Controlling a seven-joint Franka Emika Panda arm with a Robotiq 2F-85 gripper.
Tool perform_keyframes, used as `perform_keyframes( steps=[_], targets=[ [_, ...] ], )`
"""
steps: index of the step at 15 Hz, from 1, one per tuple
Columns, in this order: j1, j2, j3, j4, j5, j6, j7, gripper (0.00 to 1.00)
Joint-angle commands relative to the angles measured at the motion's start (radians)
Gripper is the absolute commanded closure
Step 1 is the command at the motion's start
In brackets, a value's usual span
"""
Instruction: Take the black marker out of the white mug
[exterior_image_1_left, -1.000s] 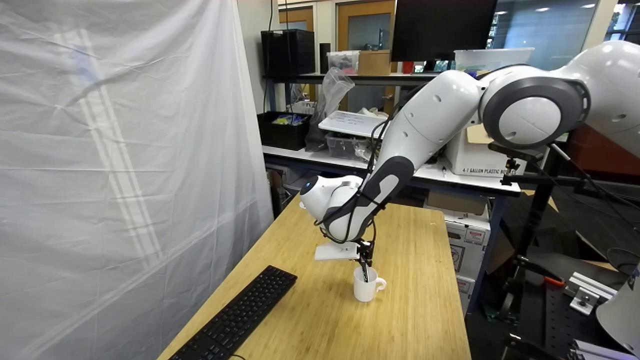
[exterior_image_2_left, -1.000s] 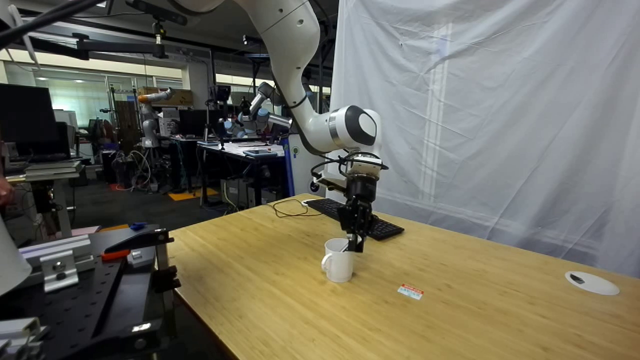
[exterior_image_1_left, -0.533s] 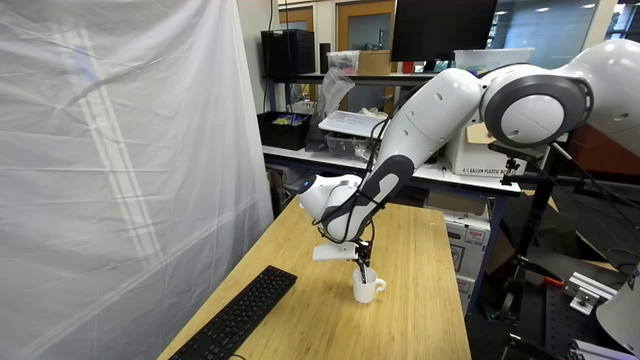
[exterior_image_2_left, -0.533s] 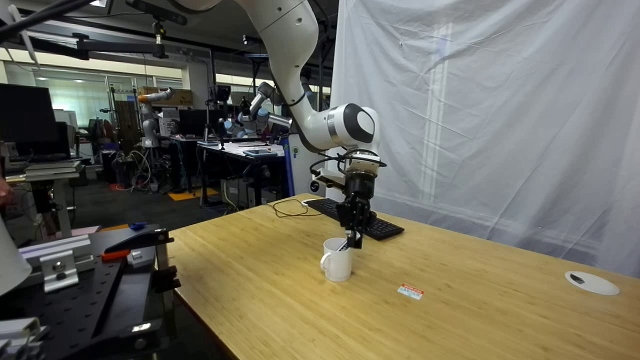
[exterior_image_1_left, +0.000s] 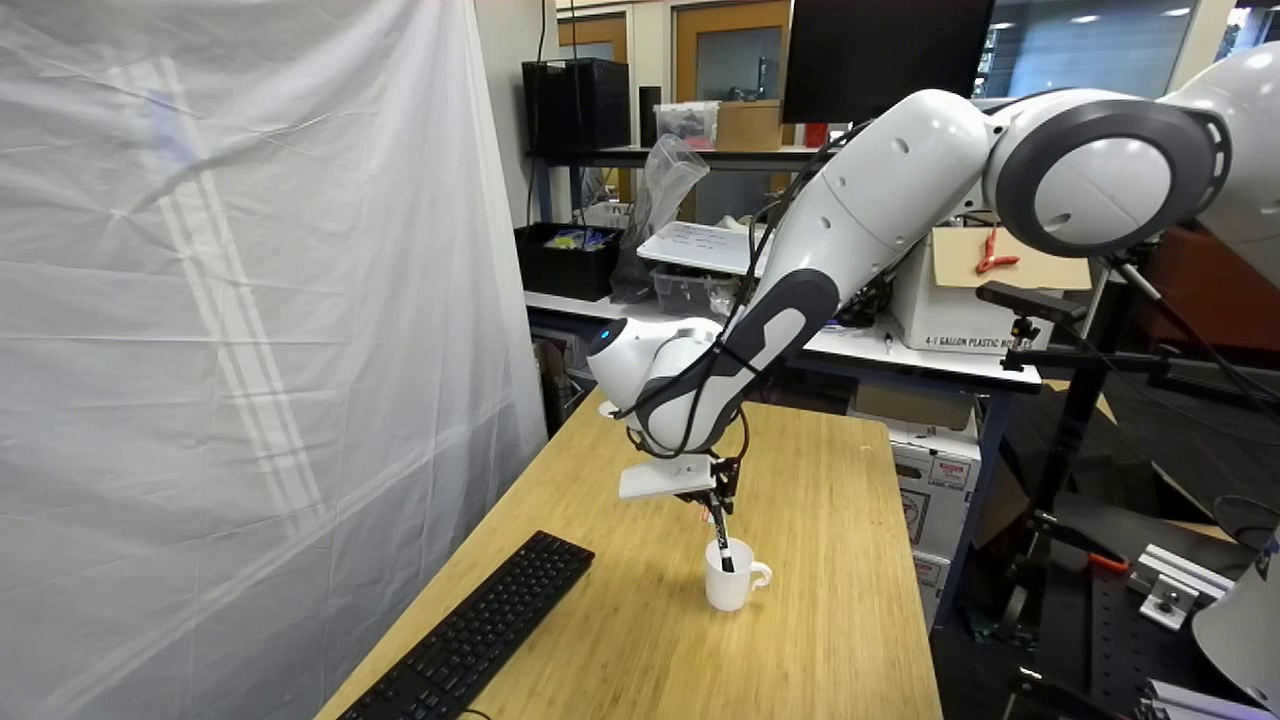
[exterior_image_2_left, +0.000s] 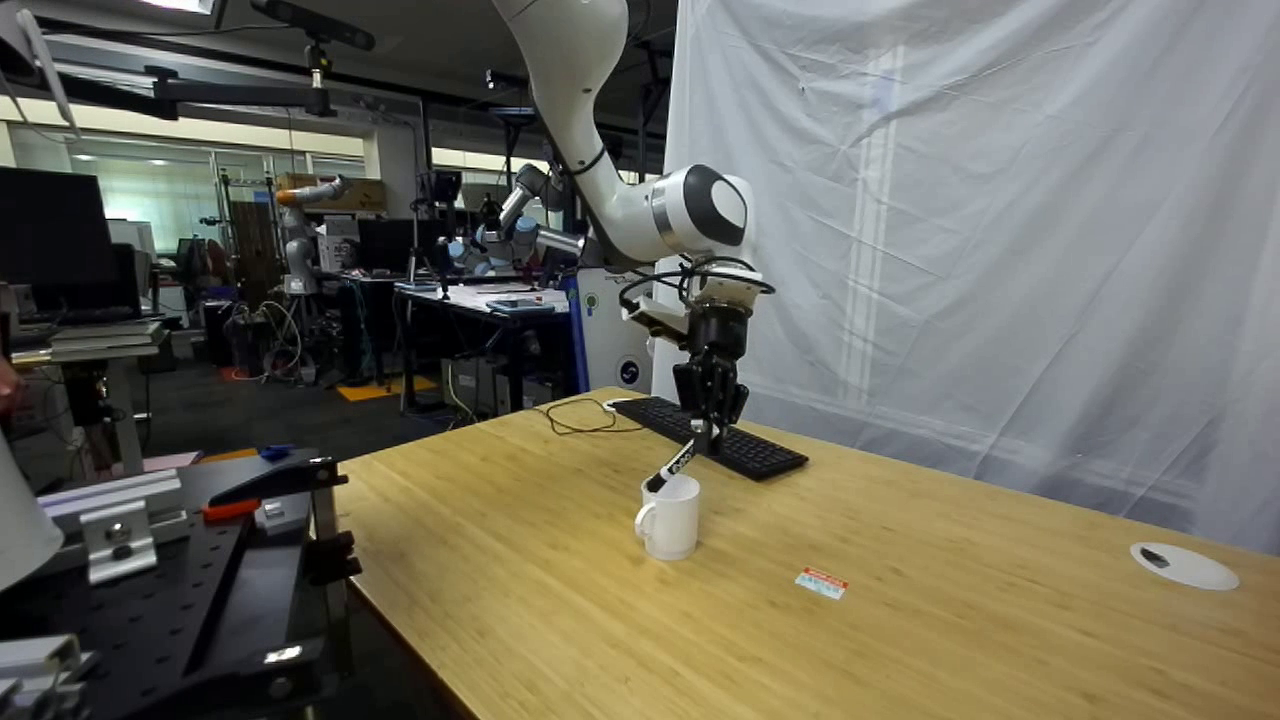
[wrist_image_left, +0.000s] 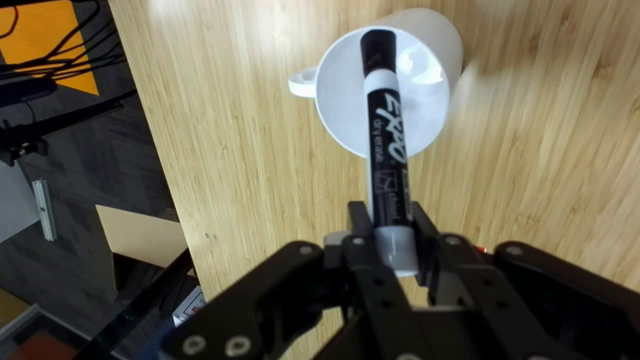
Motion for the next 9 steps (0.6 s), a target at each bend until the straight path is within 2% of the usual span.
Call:
perform_keyframes(
  steps=[1,9],
  targets=[
    [-0.015,-0.079,0.014,-0.083,-0.015,0.0,-0.076,0.95],
    [-0.061,-0.189,0.019,-0.196,-0.02,0.026,-0.3,0.95]
  ],
)
